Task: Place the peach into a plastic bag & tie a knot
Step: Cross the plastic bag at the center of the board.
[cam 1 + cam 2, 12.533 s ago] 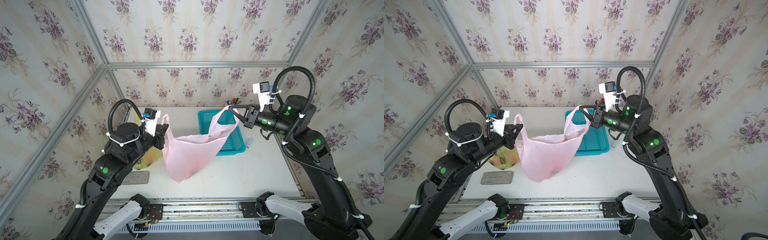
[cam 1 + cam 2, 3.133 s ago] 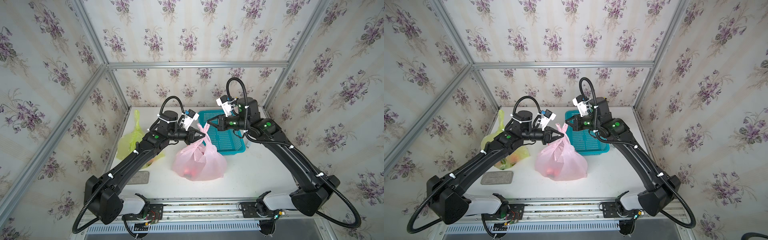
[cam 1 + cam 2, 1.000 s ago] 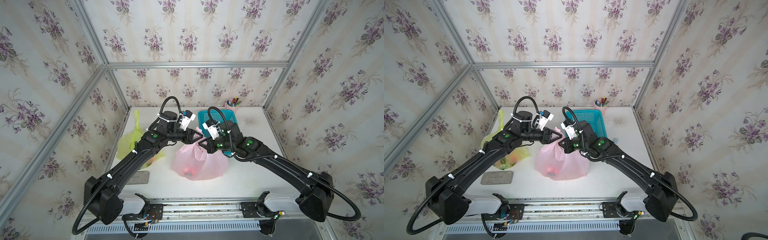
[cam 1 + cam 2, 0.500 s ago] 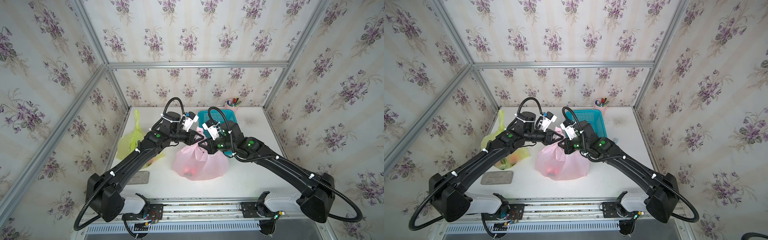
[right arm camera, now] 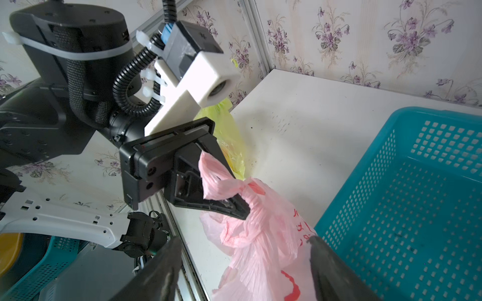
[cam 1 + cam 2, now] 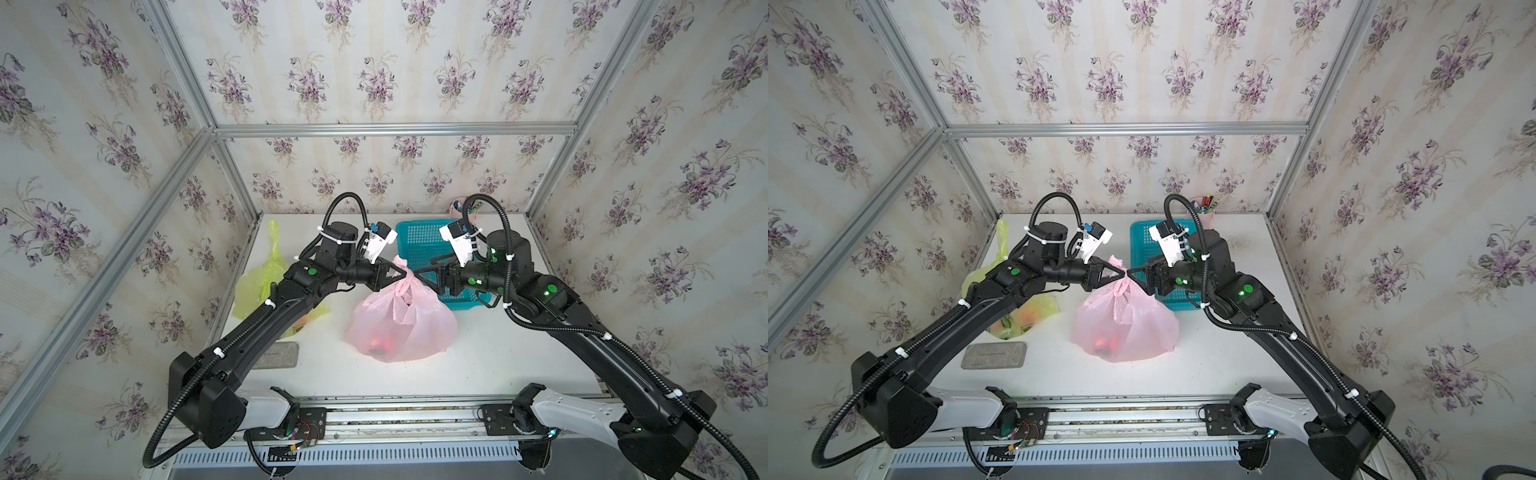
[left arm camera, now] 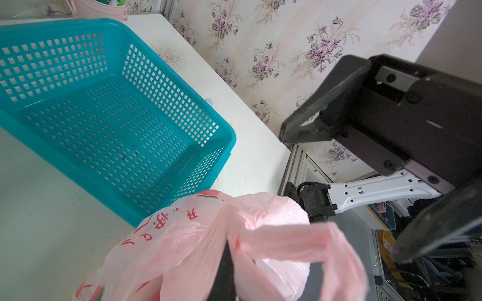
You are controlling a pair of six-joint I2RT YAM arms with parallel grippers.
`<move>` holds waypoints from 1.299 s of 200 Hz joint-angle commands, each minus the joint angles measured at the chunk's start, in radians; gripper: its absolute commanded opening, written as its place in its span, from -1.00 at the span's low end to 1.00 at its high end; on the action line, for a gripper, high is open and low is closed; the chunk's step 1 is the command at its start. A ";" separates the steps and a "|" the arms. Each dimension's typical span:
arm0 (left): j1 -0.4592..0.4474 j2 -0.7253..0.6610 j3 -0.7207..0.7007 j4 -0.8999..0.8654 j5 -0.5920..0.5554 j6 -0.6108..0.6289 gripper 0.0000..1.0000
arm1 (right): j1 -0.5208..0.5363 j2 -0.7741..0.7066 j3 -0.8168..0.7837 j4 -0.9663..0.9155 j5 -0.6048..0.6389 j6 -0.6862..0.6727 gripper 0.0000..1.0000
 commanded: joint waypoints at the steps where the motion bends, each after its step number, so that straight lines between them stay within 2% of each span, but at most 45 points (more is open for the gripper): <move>1: 0.003 -0.009 0.013 0.003 0.051 0.027 -1.00 | -0.008 0.035 0.003 -0.003 -0.055 -0.086 0.66; 63: 0.003 0.000 0.018 0.004 0.092 0.022 -1.00 | -0.006 0.171 0.032 -0.001 -0.227 -0.136 0.63; 84: 0.003 0.001 0.014 0.004 0.088 0.022 -1.00 | 0.003 0.190 0.037 -0.016 -0.237 -0.143 0.59; 103: 0.003 0.004 0.015 0.004 0.082 0.018 -1.00 | 0.010 0.204 0.043 -0.031 -0.227 -0.142 0.48; 115: 0.003 0.006 0.018 0.004 0.078 0.014 -1.00 | 0.020 0.209 0.045 -0.035 -0.225 -0.142 0.33; 143: 0.003 0.019 0.022 0.004 0.072 0.008 -0.96 | 0.035 0.215 0.046 -0.034 -0.216 -0.135 0.13; 156: 0.003 0.024 0.021 0.004 0.072 0.005 -0.93 | 0.038 0.221 0.049 -0.030 -0.208 -0.126 0.08; 185: 0.002 0.024 0.020 0.006 0.066 -0.002 -0.87 | 0.043 0.230 0.052 -0.026 -0.195 -0.122 -0.19; 209: 0.003 0.013 0.017 0.005 0.055 -0.006 -0.64 | 0.043 0.232 0.051 -0.028 -0.161 -0.124 -0.64; 228: 0.002 -0.004 0.006 0.004 0.041 -0.009 -0.16 | 0.042 0.225 0.045 -0.026 -0.147 -0.125 -0.76; 248: 0.009 -0.042 -0.023 -0.004 0.003 -0.007 0.16 | 0.042 0.214 0.042 -0.027 -0.135 -0.128 -0.83; 260: 0.013 -0.066 -0.049 -0.015 -0.018 0.000 0.24 | 0.042 0.207 0.040 -0.031 -0.128 -0.131 -0.84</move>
